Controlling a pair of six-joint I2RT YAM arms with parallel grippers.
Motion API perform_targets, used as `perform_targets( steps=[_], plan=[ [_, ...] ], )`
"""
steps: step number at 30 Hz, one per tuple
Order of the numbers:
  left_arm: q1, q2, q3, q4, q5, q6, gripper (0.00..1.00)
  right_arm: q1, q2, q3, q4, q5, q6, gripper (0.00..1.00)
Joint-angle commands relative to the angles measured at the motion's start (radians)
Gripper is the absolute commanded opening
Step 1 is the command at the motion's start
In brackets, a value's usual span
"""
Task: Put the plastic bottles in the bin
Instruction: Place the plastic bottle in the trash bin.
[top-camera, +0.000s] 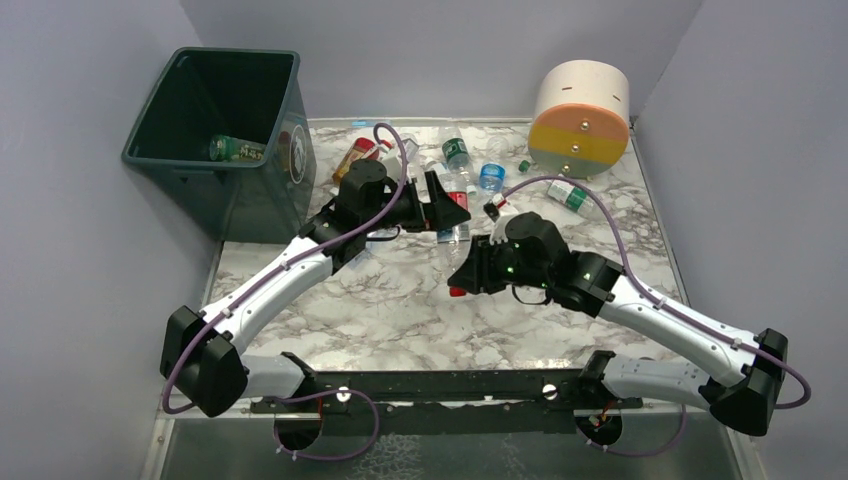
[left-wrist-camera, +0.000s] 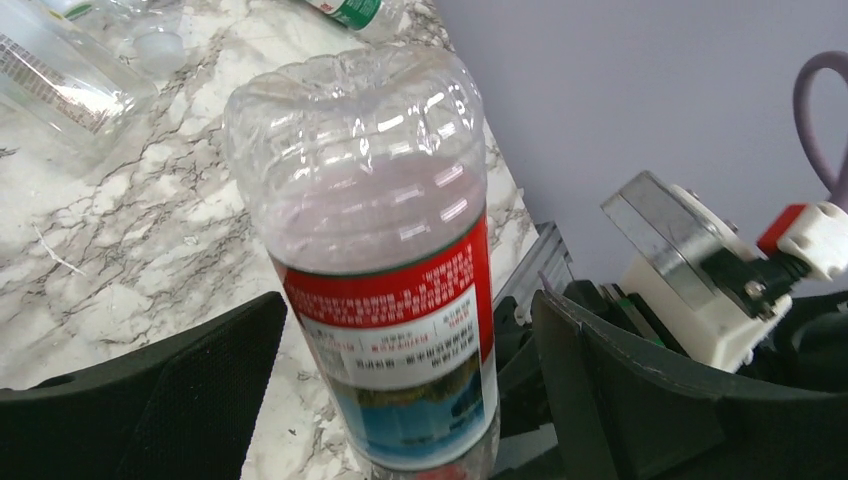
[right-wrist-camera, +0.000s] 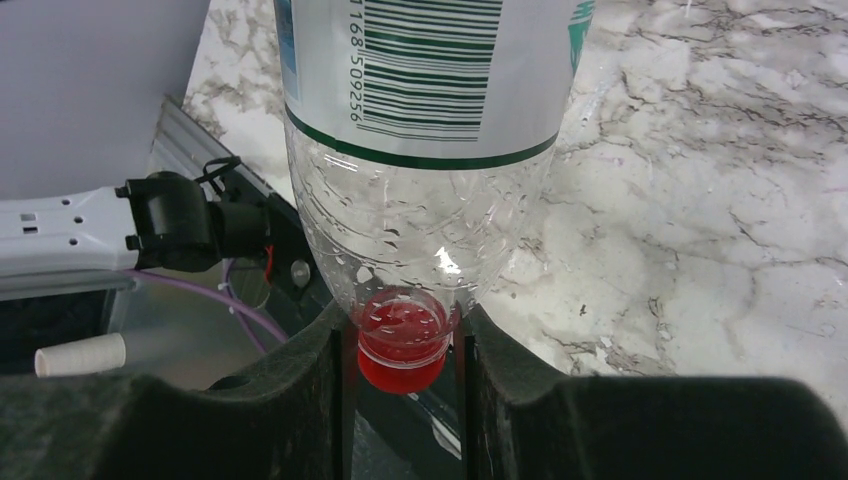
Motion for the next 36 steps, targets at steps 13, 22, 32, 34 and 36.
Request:
perform_targets(
  steps=[13, 22, 32, 34, 36],
  plan=[
    [-0.025, 0.007, 0.028, 0.017, -0.056, 0.013, 0.71, 0.057, 0.015, 0.026, 0.017, 0.068, 0.034, 0.14],
    [-0.025, 0.012, 0.057, -0.017, -0.067, 0.024, 0.54, 0.057, -0.005, 0.037, 0.005, 0.066, 0.038, 0.32],
    [-0.002, 0.057, 0.244, -0.179, -0.137, 0.137, 0.54, 0.057, -0.137, 0.121, -0.174, 0.114, 0.059, 0.83],
    [0.024, 0.077, 0.311, -0.214, -0.137, 0.162, 0.54, 0.057, -0.175, 0.138, -0.221, 0.132, 0.066, 0.84],
    [0.064, 0.1, 0.391, -0.256, -0.13, 0.192, 0.54, 0.057, -0.21, 0.151, -0.257, 0.149, 0.073, 0.84]
  ],
)
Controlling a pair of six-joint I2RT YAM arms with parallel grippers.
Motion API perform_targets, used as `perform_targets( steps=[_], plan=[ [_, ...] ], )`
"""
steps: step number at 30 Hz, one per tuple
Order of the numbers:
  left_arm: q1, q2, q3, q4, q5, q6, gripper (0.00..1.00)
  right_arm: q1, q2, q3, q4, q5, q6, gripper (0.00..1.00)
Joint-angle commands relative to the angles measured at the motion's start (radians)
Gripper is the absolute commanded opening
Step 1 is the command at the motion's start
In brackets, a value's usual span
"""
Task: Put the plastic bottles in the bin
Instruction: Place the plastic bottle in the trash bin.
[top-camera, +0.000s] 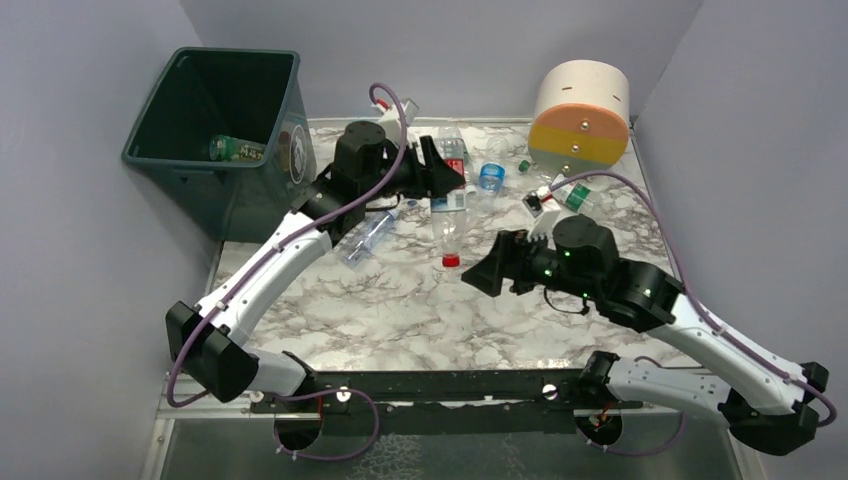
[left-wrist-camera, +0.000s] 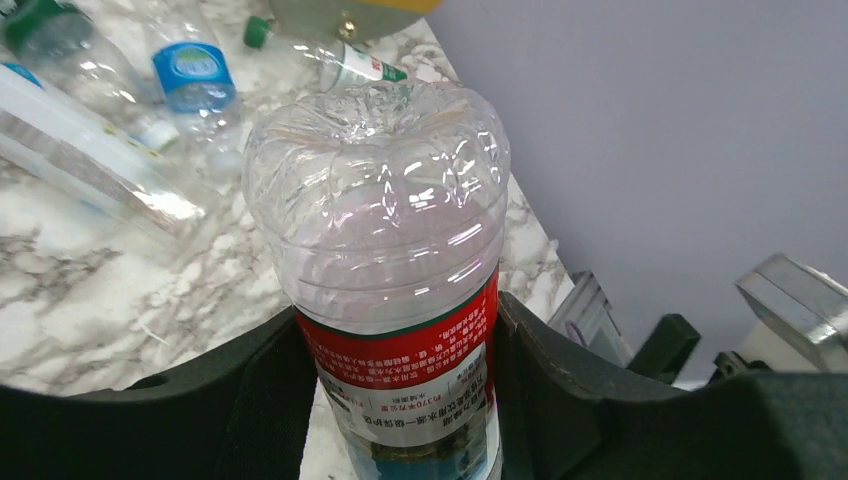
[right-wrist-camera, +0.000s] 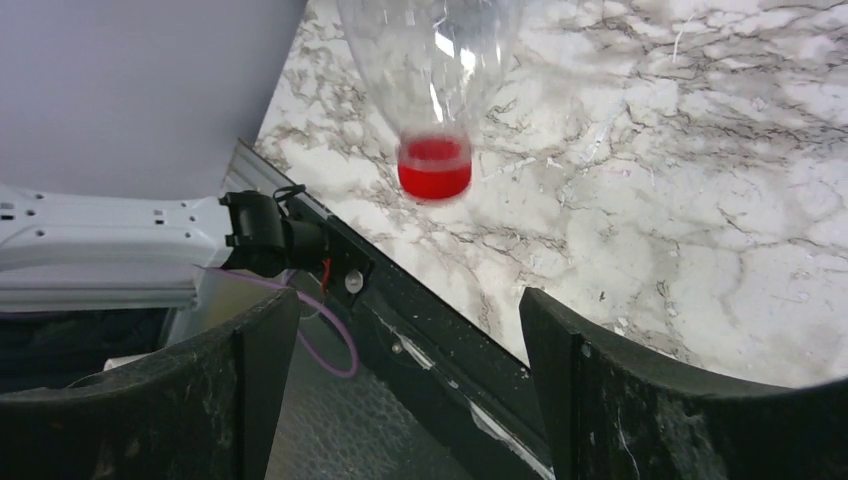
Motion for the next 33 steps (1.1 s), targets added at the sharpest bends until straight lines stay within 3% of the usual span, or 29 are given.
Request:
perform_targets(
  steps=[1, 18, 33],
  plan=[
    [0.086, 0.044, 0.175, -0.099, -0.02, 0.099, 0.54, 0.007, -0.077, 0.049, -0.131, 0.071, 0.024, 0.84],
    [0.64, 0.206, 0.735, -0.194, 0.088, 0.15, 0.55, 0.007, -0.126, -0.048, -0.12, 0.015, 0.072, 0.84],
    [0.967, 0.183, 0.711, 0.061, 0.128, 0.007, 0.55, 0.007, -0.114, -0.108, -0.078, -0.033, 0.085, 0.84]
  ],
)
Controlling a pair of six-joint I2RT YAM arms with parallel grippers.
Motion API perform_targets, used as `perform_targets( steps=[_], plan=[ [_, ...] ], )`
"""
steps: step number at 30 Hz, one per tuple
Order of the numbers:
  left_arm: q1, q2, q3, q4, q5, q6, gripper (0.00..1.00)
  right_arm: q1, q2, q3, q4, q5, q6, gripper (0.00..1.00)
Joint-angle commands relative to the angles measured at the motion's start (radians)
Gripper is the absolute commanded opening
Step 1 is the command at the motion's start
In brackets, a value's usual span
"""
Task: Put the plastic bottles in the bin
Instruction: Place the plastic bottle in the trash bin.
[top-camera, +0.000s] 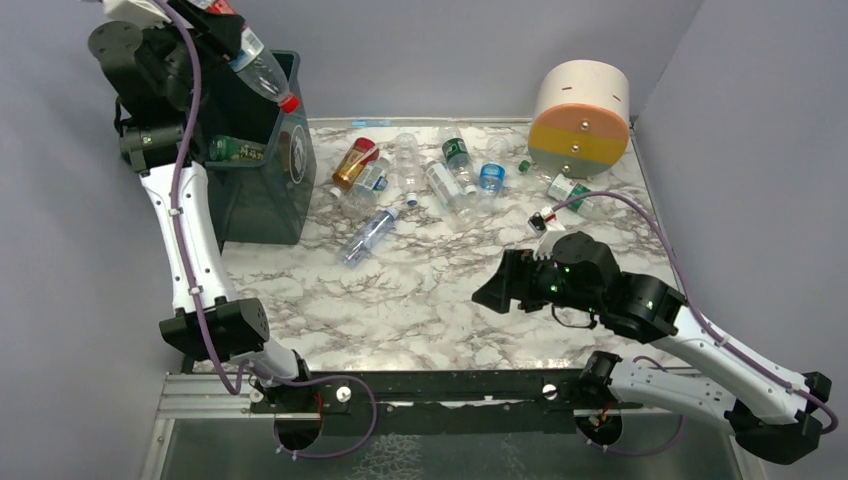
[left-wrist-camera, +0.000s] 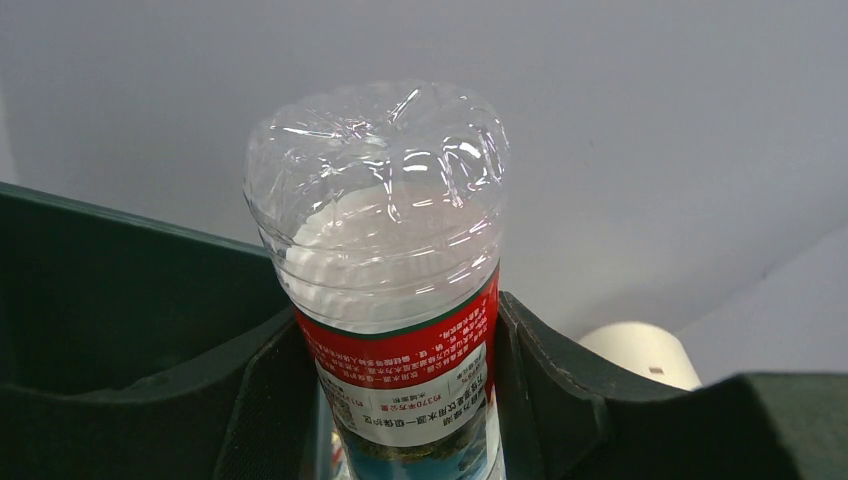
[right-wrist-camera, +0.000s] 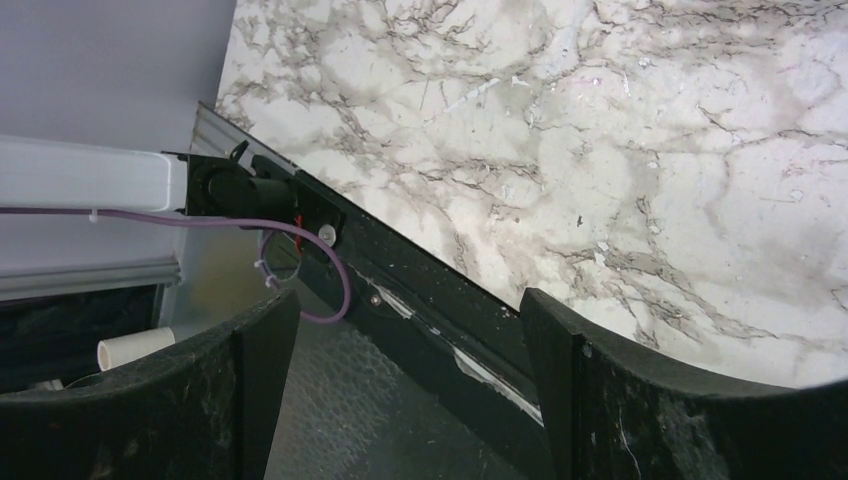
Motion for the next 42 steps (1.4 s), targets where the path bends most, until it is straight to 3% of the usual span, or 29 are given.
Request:
perform_targets(
  steps=[1, 4, 9, 21, 24, 26, 28, 37, 42],
  plan=[
    [0.105, -0.033, 0.0, 0.144, 0.014, -0.065, 0.55, 0.007, 0.01, -0.01, 0.041, -0.038, 0.01, 0.84],
    [0.153, -0.062, -0.041, 0.175, -0.031, -0.06, 0.55, 0.007, 0.018, -0.017, 0.055, -0.049, 0.011, 0.84],
    [0.158, -0.084, -0.056, 0.093, -0.183, 0.072, 0.54, 0.007, 0.032, -0.02, 0.068, -0.061, 0.012, 0.84],
    [0.158, -0.067, -0.232, 0.062, -0.271, 0.079, 0.56, 0.006, 0.021, -0.043, 0.08, -0.073, 0.025, 0.84],
    [0.158, -0.047, -0.245, 0.059, -0.271, 0.068, 0.76, 0.007, 0.019, -0.049, 0.079, -0.076, 0.029, 0.84],
    [0.158, -0.039, -0.246, 0.051, -0.258, 0.065, 0.87, 0.007, 0.019, -0.05, 0.084, -0.076, 0.03, 0.84],
    [0.158, -0.04, -0.247, 0.049, -0.24, 0.058, 0.9, 0.007, 0.024, -0.05, 0.086, -0.076, 0.028, 0.84],
    [0.153, -0.07, -0.125, 0.006, -0.07, 0.023, 0.97, 0.007, 0.052, -0.039, 0.1, -0.078, 0.02, 0.84],
    [0.031, -0.078, -0.059, -0.08, 0.058, 0.052, 0.99, 0.007, 0.068, -0.035, 0.109, -0.079, 0.016, 0.85]
  ],
)
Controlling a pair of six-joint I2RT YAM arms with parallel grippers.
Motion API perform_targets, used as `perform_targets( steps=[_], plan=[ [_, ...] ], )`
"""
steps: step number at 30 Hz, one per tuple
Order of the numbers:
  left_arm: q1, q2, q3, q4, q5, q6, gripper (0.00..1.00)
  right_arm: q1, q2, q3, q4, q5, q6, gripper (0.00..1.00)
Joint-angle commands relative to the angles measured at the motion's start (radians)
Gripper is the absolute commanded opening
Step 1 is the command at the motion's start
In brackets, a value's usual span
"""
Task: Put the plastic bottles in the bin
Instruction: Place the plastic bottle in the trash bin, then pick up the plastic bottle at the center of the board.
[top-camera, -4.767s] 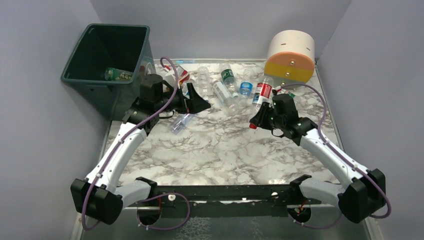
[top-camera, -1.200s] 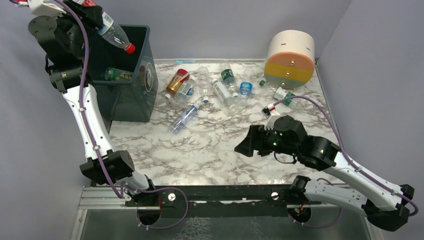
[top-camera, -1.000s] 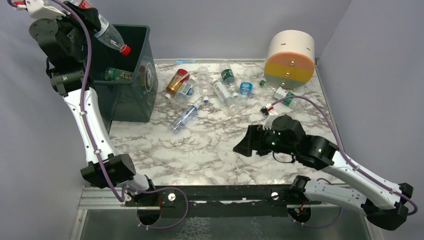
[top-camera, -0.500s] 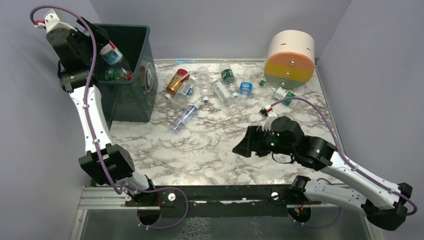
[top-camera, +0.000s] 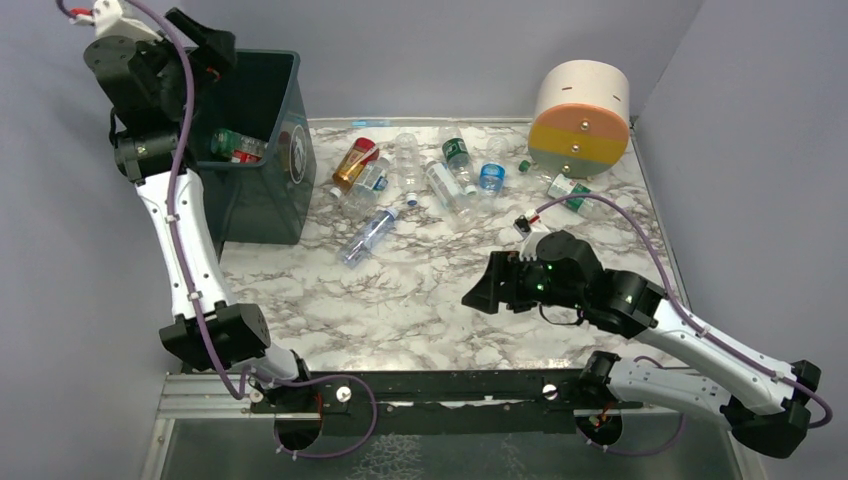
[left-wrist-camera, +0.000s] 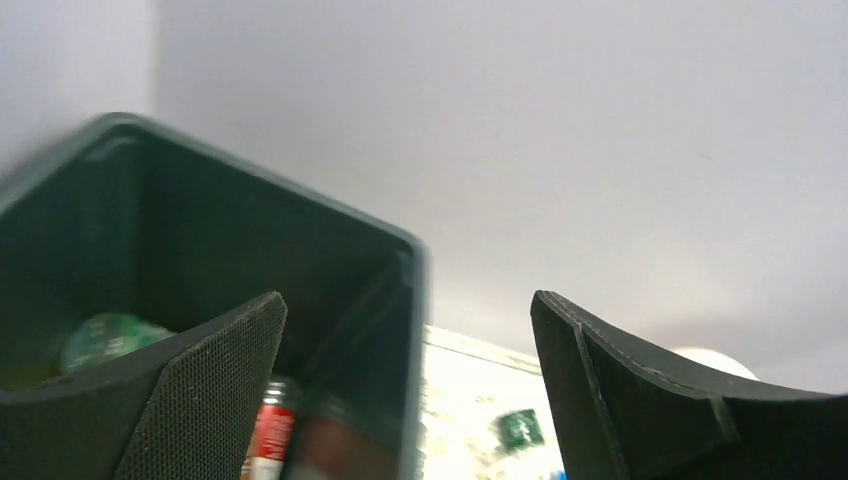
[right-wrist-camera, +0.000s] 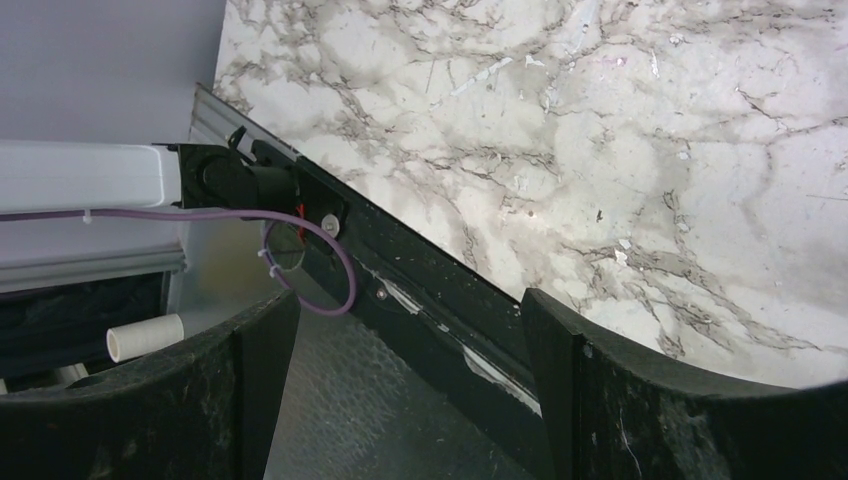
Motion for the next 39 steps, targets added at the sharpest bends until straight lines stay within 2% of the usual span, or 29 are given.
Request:
perform_targets(
  steps=[1, 7, 14, 18, 23, 33, 39],
  plan=[
    [-0.151, -0.05, 0.064, -0.082, 0.146, 0.053, 0.99, 0.007, 0.015, 0.009, 0.043, -0.016, -0.007, 0.85],
    [-0.407, -0.098, -0.014, -0.207, 0.076, 0.171, 0.99, 0.006, 0.03, 0.022, 0.047, -0.011, -0.009, 0.85],
    [-0.648, -0.17, -0.224, -0.333, -0.159, 0.278, 0.99, 0.007, 0.031, 0.031, 0.039, 0.008, -0.006, 0.85],
    [-0.67, -0.185, -0.352, -0.387, -0.284, 0.328, 0.99, 0.007, 0.026, 0.014, 0.048, 0.001, 0.001, 0.85],
    [-0.671, -0.157, -0.431, -0.427, -0.37, 0.385, 0.99, 0.007, 0.007, -0.015, 0.06, -0.009, 0.012, 0.85],
    [-0.672, -0.016, -0.594, -0.337, -0.282, 0.413, 0.99, 0.007, -0.036, -0.059, 0.065, -0.012, 0.023, 0.85],
    [-0.672, 0.073, -0.61, -0.279, -0.259, 0.419, 0.99, 0.007, -0.07, -0.085, 0.055, -0.008, 0.03, 0.85]
  ],
)
